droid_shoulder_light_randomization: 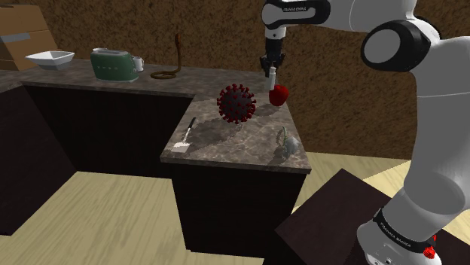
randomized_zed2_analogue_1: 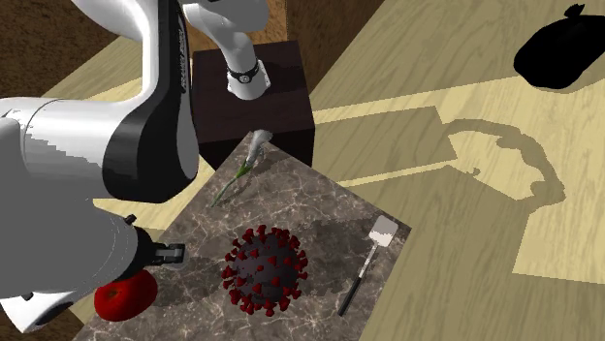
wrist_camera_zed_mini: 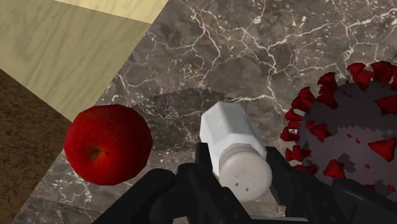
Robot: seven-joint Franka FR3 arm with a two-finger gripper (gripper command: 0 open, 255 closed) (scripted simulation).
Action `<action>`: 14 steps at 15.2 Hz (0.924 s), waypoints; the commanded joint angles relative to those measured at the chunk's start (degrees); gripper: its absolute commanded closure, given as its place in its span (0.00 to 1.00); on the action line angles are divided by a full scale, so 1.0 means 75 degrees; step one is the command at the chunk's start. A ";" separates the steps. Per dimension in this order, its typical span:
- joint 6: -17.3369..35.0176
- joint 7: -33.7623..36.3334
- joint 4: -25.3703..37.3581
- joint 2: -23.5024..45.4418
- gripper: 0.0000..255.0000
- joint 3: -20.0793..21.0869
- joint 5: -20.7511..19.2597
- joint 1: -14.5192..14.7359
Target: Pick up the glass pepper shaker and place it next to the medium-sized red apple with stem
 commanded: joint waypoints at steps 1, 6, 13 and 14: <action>0.0244 0.0020 -0.0268 -0.0030 1.00 0.0000 -0.0001 -0.0013; 0.0789 0.0074 -0.0874 -0.0088 1.00 -0.0001 -0.0009 -0.0034; 0.1491 0.0146 -0.1559 -0.0067 1.00 -0.0007 -0.0031 -0.0053; 0.1586 0.0156 -0.1643 -0.0056 1.00 -0.0008 -0.0035 -0.0055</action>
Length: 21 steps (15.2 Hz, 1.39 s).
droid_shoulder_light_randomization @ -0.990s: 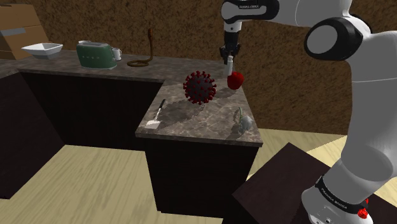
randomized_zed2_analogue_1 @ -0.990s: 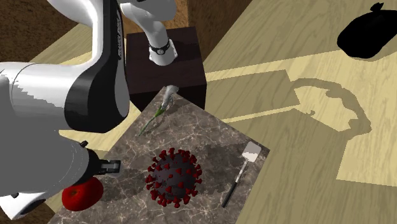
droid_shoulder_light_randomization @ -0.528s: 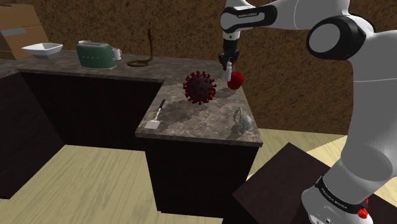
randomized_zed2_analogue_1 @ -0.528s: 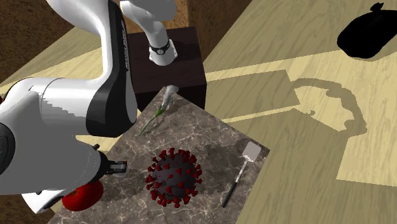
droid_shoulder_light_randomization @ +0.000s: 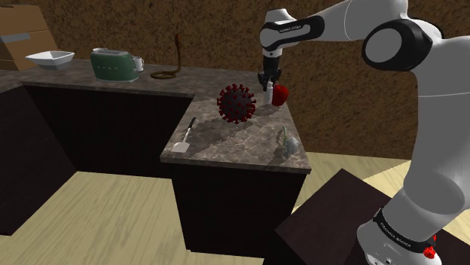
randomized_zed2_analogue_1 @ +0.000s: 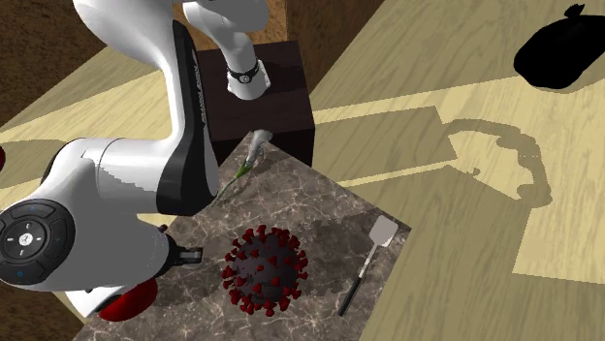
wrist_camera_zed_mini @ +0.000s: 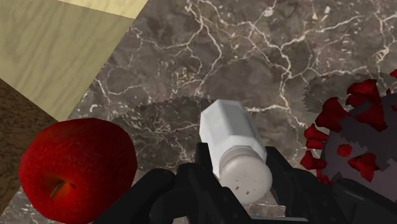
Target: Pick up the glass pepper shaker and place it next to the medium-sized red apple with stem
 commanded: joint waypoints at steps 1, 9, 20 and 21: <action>0.0201 0.0018 -0.0177 0.0019 1.00 -0.0003 -0.0008 -0.0006; 0.0925 0.0101 -0.0737 0.0187 1.00 -0.0018 -0.0049 -0.0016; 0.1347 0.0152 -0.1007 0.0342 1.00 -0.0031 -0.0079 -0.0017; 0.1347 0.0152 -0.1007 0.0342 1.00 -0.0031 -0.0079 -0.0017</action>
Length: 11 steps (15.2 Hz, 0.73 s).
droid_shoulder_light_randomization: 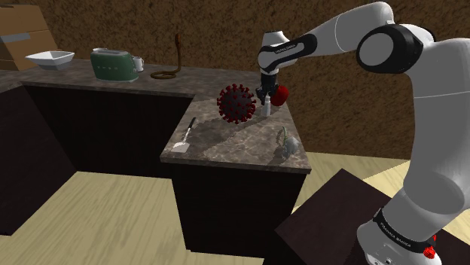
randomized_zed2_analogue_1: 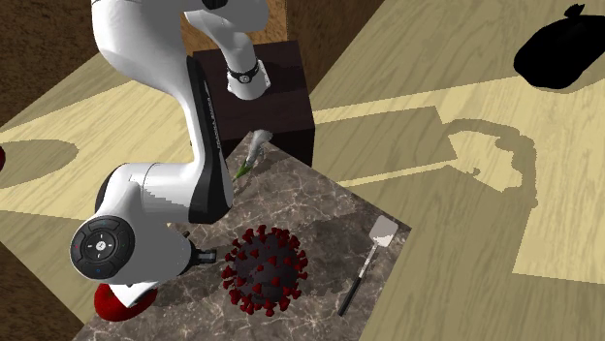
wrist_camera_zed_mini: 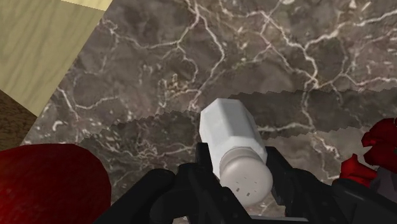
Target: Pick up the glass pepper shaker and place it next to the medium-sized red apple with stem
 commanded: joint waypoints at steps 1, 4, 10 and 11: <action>0.0001 0.0000 0.0000 -0.0001 1.00 0.0000 0.0000 0.0000; 0.0001 0.0000 0.0001 0.0000 0.00 0.0000 0.0000 0.0000; -0.0633 -0.0031 0.0388 -0.0245 0.00 0.0028 0.0039 0.0036; -0.0806 -0.0039 0.0511 -0.0296 0.00 0.0035 0.0048 0.0047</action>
